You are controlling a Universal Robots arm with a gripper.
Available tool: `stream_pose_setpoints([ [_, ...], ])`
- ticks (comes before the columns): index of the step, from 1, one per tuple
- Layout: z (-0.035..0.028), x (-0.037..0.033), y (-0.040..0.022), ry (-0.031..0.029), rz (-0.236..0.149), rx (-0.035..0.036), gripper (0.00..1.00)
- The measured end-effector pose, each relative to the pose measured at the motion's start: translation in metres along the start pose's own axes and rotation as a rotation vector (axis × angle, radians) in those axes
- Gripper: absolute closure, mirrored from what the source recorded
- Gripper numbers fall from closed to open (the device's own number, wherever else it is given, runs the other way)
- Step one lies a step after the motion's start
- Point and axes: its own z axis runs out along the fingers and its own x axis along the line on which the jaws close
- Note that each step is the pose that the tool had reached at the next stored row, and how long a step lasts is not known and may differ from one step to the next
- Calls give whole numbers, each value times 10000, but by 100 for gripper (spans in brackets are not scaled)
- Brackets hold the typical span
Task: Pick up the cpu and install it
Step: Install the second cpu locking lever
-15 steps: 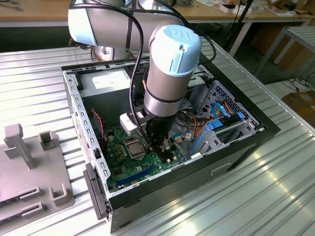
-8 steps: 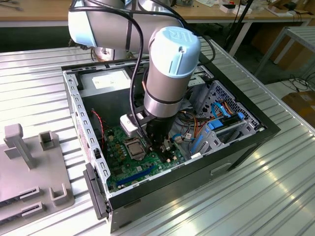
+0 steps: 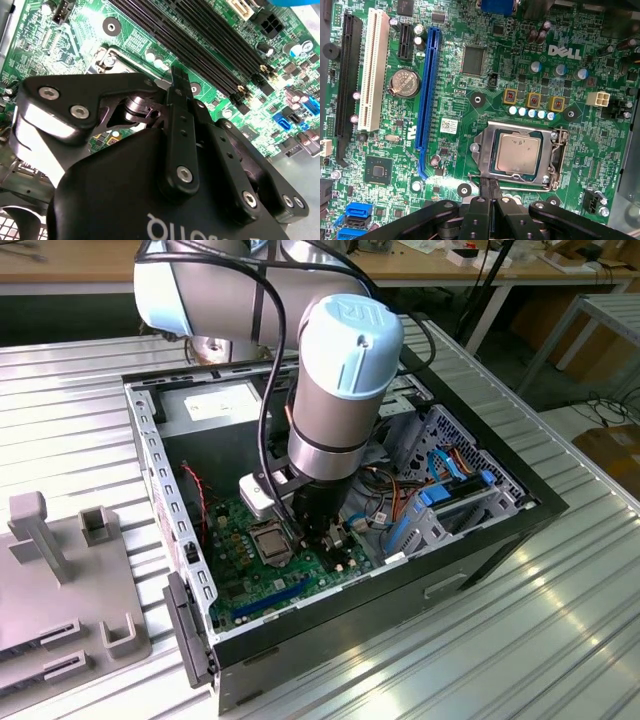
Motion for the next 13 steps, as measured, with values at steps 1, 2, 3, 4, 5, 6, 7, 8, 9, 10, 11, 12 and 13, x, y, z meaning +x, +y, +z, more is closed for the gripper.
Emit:
stream_pose_setpoints([
  [1, -5, 0, 0, 0, 0, -1, 89],
  [2, -13, 0, 0, 0, 1, -2, 89],
  [3, -21, 0, 0, -1, 2, -2, 89],
  [4, -32, 0, 0, -3, 3, -3, 89],
  [5, -42, 0, 0, -3, 2, 1, 89],
  [6, -59, 1, -1, 0, 2, 0, 89],
  [7, -75, 2, -2, 0, 0, 0, 89],
  [8, -107, 2, -3, 0, 0, 0, 89],
  [9, -135, 3, -4, 1, 0, -1, 89],
  [10, -154, 4, -4, 1, 0, -1, 89],
  [11, -170, 4, -5, 1, -1, -1, 89],
  [12, -181, 5, -5, 1, 0, -1, 89],
  [13, -261, 7, -7, 1, 0, -1, 89],
])
